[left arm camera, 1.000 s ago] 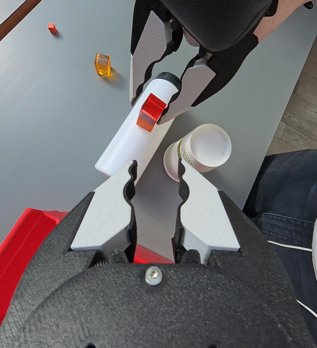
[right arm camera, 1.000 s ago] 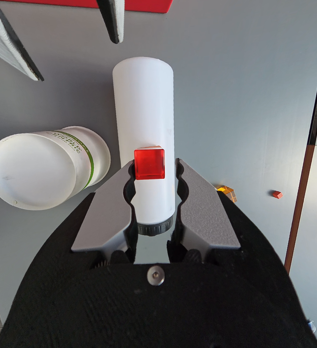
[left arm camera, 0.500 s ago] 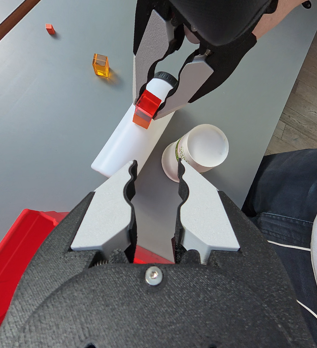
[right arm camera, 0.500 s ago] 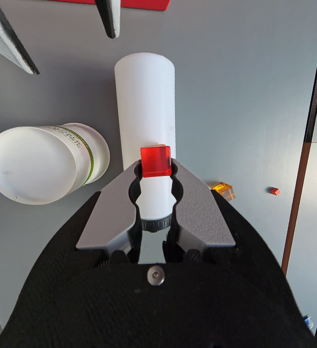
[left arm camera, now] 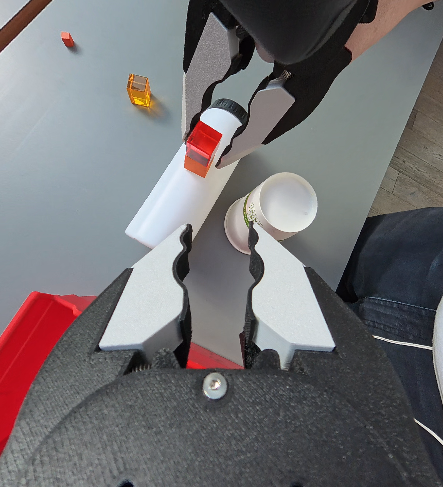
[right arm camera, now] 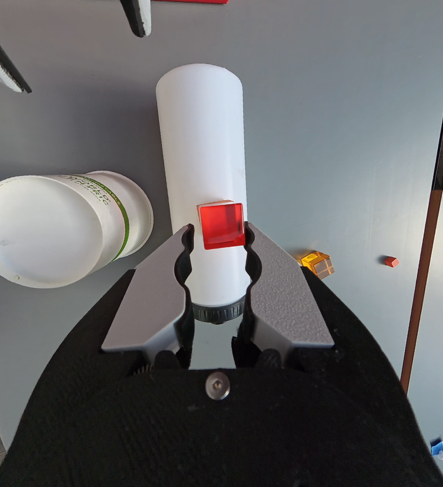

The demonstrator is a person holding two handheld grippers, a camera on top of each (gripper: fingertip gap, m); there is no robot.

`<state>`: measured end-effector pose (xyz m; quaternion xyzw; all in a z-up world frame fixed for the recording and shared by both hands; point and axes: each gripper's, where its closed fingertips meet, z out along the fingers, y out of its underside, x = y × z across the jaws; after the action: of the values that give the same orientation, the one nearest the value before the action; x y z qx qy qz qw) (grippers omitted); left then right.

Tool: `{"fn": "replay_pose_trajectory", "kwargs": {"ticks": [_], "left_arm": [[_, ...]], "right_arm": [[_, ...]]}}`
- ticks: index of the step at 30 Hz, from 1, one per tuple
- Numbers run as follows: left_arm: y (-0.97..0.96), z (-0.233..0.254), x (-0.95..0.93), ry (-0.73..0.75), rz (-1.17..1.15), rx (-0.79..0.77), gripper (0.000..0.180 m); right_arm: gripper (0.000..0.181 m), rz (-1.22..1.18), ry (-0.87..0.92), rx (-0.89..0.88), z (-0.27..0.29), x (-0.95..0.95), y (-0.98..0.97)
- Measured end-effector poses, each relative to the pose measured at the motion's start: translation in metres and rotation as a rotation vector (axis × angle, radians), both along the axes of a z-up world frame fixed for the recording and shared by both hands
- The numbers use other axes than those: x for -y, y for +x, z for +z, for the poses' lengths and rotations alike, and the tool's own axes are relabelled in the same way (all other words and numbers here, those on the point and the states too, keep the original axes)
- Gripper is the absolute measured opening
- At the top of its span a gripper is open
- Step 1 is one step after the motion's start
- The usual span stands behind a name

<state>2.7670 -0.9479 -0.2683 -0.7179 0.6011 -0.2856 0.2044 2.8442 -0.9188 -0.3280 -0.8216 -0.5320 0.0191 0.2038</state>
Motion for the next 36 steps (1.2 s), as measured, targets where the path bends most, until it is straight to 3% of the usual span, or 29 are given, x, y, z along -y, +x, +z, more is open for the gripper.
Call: {"fn": "replay_pose_trajectory", "kwargs": {"ticks": [11, 17, 33, 36], "left_arm": [[-0.001, -0.001, 0.001, -0.003, 0.001, -0.002, 0.042], [-0.001, -0.002, 0.002, -0.008, 0.002, -0.003, 0.042], [-0.001, -0.005, -0.019, 0.047, -0.011, -0.049, 0.044], [0.005, -0.009, -0.047, -0.049, 0.057, -0.083, 0.043]], "right_arm": [[0.041, -0.002, 0.002, -0.017, 0.002, 0.001, -0.001], [0.028, 0.023, -0.010, -0.027, 0.001, 0.005, -0.005], [0.027, 0.014, -0.016, -0.039, 0.001, 0.003, -0.009], [0.027, -0.004, -0.027, -0.077, 0.002, 0.007, -0.012]]}}
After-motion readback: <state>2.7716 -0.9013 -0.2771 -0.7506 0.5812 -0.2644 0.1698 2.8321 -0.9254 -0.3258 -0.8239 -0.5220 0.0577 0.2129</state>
